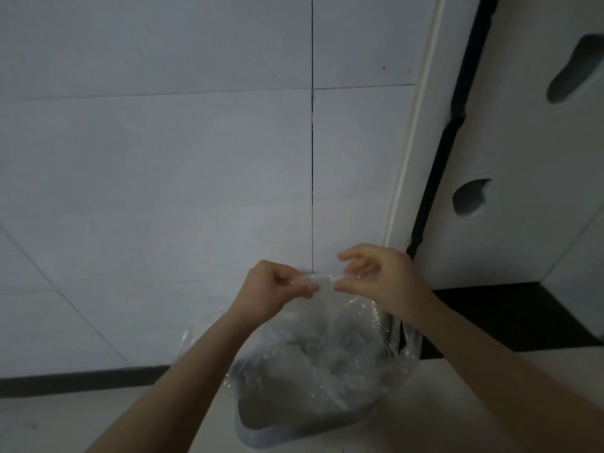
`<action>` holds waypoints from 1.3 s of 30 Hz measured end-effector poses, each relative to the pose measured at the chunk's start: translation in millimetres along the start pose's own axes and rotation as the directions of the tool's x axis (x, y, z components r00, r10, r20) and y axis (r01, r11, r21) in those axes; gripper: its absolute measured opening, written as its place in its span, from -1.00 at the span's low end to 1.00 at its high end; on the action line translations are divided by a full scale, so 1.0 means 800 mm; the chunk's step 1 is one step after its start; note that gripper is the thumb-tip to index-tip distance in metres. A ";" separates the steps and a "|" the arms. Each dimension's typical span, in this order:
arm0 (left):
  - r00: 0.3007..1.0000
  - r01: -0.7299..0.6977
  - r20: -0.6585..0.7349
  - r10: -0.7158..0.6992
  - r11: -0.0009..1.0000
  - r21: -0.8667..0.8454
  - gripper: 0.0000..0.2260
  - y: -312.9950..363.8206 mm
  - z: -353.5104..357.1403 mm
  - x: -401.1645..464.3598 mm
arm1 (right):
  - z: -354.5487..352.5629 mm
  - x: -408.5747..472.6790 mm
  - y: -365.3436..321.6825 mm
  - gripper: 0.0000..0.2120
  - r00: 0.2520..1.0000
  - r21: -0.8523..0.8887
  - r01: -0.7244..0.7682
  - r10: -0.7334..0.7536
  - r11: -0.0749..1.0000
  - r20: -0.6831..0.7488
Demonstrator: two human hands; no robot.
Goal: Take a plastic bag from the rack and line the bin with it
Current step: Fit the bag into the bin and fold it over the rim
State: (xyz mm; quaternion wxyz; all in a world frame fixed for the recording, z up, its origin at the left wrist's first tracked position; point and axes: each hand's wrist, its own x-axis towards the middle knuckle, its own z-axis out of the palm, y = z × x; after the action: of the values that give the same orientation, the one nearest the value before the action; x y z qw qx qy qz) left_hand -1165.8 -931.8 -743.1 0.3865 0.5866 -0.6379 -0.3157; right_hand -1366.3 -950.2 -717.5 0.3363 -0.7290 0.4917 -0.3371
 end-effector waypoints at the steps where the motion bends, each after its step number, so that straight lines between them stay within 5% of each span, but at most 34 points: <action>1: 1.000 0.017 0.000 -0.017 0.999 -0.036 -0.87 -0.002 -0.003 -0.002 | -0.007 -0.006 0.000 -0.39 0.999 -0.043 0.015 -0.016 0.999 -0.031; 4: 0.999 0.053 0.007 -0.052 0.992 -0.117 -0.86 -0.006 -0.011 -0.004 | -0.021 -0.032 0.004 0.02 0.993 -0.082 0.013 -0.023 0.997 -0.114; 8: 0.997 0.072 0.025 -0.069 0.987 -0.146 -0.90 -0.009 -0.013 -0.003 | -0.005 -0.069 0.020 0.27 0.990 0.062 -0.127 0.130 0.990 -0.047; 10: 0.997 0.081 0.025 -0.078 0.982 -0.168 -0.92 -0.009 -0.014 -0.003 | 0.011 -0.078 0.031 0.18 0.986 0.055 -0.166 0.167 0.985 -0.011; 14: 0.993 0.067 0.100 -0.065 0.997 -0.023 -0.94 -0.015 -0.027 -0.008 | 0.015 -0.072 0.047 -0.41 0.961 0.062 -0.221 0.229 0.973 -0.155; 18: 0.974 0.071 0.175 -0.146 0.925 0.374 -0.30 -0.040 -0.064 -0.028 | 0.004 -0.063 0.059 -0.62 0.936 0.059 -0.265 0.271 0.963 -0.223; 21: 0.931 0.135 0.271 -0.245 0.920 0.368 -0.10 -0.068 -0.088 -0.055 | 0.003 -0.060 0.066 -0.72 0.898 0.161 -0.403 0.423 0.901 -0.123; 24: 0.860 0.189 0.363 -0.360 0.883 0.429 -0.13 -0.093 -0.086 -0.079 | 0.005 -0.065 0.073 -0.79 0.860 0.225 -0.499 0.511 0.837 0.007; 30: 0.803 0.209 0.469 -0.368 0.910 0.357 -0.55 -0.097 -0.091 -0.073 | -0.018 -0.072 0.083 -0.82 0.827 0.236 -0.562 0.535 0.793 0.172; 35: 0.754 0.320 0.435 -0.492 0.853 0.412 -0.56 -0.108 -0.095 -0.056 | 0.008 -0.055 0.100 -0.75 0.795 0.227 -0.606 0.567 0.762 0.217; 39: 0.762 0.327 0.371 -0.530 0.810 0.487 -0.45 -0.132 -0.088 -0.046 | 0.046 -0.048 0.118 -0.66 0.857 0.108 -0.502 0.476 0.858 0.198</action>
State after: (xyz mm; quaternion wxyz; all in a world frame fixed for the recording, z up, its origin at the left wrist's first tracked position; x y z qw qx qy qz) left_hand -1051.5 -903.2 -802.5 0.0010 0.6844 -0.6092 -0.4006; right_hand -1393.1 -935.3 -821.2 0.5062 -0.5767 0.6037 -0.2162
